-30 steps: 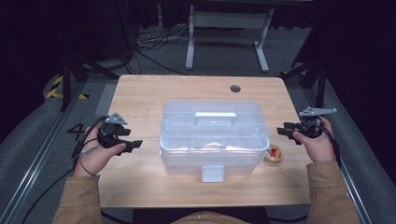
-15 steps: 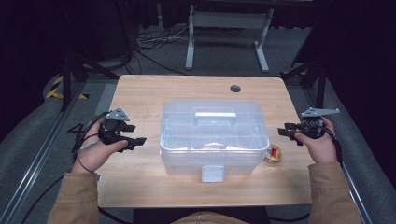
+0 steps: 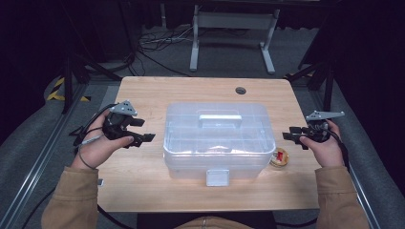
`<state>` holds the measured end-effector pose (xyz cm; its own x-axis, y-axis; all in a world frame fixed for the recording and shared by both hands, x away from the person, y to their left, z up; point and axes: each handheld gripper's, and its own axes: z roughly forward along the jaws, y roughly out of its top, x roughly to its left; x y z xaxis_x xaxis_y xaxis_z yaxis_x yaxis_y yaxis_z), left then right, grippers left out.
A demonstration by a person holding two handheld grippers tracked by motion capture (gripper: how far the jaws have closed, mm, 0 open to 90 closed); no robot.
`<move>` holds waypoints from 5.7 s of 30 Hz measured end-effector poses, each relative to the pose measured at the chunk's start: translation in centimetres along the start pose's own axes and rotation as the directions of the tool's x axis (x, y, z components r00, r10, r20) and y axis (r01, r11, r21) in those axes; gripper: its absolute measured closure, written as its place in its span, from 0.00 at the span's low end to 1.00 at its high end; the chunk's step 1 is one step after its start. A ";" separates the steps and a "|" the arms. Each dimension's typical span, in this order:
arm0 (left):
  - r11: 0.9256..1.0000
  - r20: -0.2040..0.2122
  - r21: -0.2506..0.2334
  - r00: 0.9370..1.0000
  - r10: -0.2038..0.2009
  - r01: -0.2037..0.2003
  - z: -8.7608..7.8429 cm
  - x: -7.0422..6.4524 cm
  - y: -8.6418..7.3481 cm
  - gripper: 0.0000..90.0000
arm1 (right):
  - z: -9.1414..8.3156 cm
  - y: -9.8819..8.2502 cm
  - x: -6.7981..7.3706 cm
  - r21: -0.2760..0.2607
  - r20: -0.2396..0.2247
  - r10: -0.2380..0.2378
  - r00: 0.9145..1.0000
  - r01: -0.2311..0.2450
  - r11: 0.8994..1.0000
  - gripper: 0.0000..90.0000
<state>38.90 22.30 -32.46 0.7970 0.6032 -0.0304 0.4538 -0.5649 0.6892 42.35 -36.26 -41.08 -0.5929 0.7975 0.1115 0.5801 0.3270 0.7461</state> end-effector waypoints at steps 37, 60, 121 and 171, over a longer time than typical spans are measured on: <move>0.983 0.185 -0.070 0.966 0.179 -0.169 4.3 -4.0 9.8 0.37 | -1.5 -1.7 -0.3 -0.052 -0.020 0.023 1.000 -0.024 0.998 0.55; 0.971 0.242 -0.065 0.940 0.241 -0.232 7.5 -4.7 11.1 0.76 | -1.5 -1.6 0.1 -0.047 -0.034 0.014 0.999 -0.016 0.999 0.55; 0.989 0.170 -0.033 0.974 0.148 -0.145 6.9 -1.2 16.1 0.79 | -3.0 -0.9 1.6 -0.127 -0.206 -0.098 0.974 0.072 0.989 1.00; 0.991 0.205 -0.067 0.971 0.127 -0.116 3.5 -2.0 15.3 0.60 | -2.8 1.4 6.9 -0.209 -0.405 -0.308 0.861 0.241 0.948 1.00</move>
<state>45.66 10.51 -24.38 0.9128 0.3983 -0.0904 0.3311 -0.5920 0.7348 37.47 -31.78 -37.43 -0.9155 0.3800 0.1320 0.2901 0.3962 0.8711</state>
